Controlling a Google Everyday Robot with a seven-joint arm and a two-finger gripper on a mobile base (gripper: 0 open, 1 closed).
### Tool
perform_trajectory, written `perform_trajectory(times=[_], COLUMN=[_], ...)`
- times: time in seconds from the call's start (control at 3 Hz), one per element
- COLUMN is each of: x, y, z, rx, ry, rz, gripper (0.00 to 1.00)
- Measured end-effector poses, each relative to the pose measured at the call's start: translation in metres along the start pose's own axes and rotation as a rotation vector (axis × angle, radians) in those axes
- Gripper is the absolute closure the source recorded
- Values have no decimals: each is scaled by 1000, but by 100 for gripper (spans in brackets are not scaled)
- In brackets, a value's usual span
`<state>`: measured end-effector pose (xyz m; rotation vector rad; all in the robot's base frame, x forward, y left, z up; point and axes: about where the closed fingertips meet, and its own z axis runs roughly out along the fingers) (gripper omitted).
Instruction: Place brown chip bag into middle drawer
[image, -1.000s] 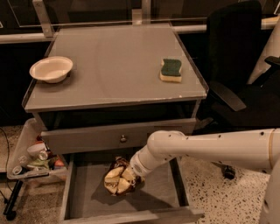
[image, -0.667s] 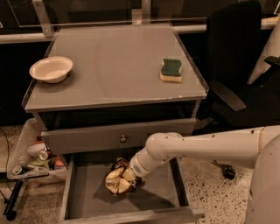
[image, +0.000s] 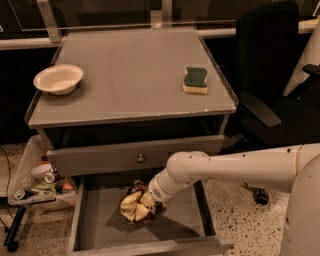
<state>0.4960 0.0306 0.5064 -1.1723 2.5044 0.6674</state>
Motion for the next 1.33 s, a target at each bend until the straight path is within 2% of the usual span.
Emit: perform_trajectory(times=[0.67, 1.0, 1.33], x=[0, 0, 0], y=[0, 0, 0], z=[0, 0, 0], rx=[0, 0, 0], ry=[0, 0, 0], rz=[0, 0, 0], gripper=[12, 0, 0])
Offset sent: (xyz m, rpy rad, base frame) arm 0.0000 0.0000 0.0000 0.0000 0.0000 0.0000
